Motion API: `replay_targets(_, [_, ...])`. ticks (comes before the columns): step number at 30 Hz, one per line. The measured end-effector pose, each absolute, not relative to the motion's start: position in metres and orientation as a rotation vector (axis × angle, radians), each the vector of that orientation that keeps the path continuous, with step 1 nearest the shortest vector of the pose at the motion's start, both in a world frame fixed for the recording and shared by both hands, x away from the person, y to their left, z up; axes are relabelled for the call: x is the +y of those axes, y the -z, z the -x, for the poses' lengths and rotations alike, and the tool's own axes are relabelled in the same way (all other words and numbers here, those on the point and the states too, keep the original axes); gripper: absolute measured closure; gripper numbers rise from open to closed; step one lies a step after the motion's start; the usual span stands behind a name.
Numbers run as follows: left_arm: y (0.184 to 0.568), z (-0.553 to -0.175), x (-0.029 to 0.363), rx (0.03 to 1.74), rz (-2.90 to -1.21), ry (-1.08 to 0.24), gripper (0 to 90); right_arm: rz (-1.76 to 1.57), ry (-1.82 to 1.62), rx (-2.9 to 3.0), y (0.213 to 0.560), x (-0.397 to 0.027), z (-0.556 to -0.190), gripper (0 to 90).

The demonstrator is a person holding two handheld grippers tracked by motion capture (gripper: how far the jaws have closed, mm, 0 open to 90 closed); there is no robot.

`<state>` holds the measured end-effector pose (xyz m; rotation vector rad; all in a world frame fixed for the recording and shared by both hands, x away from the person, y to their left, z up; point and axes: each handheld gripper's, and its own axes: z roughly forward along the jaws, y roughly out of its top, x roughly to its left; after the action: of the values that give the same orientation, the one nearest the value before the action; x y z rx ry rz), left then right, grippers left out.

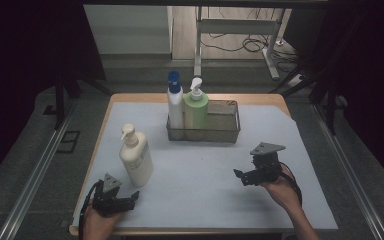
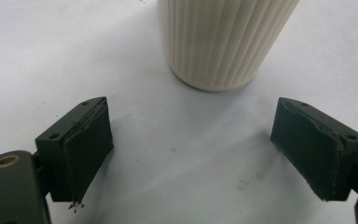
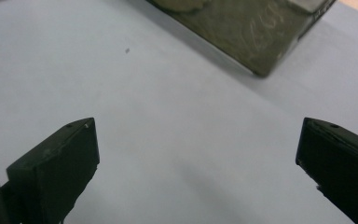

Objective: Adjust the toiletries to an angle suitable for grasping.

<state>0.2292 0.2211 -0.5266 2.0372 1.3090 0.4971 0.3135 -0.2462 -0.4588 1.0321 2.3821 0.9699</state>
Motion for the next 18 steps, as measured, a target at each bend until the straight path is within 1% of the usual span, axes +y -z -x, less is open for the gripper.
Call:
replay_targets(7, [0.527,-0.229,0.221,1.309,-2.038,-0.498,12.2,-1.076,-0.956,2.390,0.480,-0.258,-0.305,0.0])
replay_targets(18, [0.526,-0.229,0.221,1.305,-2.042,-0.498,12.9,-1.133,-0.949,2.404,0.510,-0.268,-0.305,0.0])
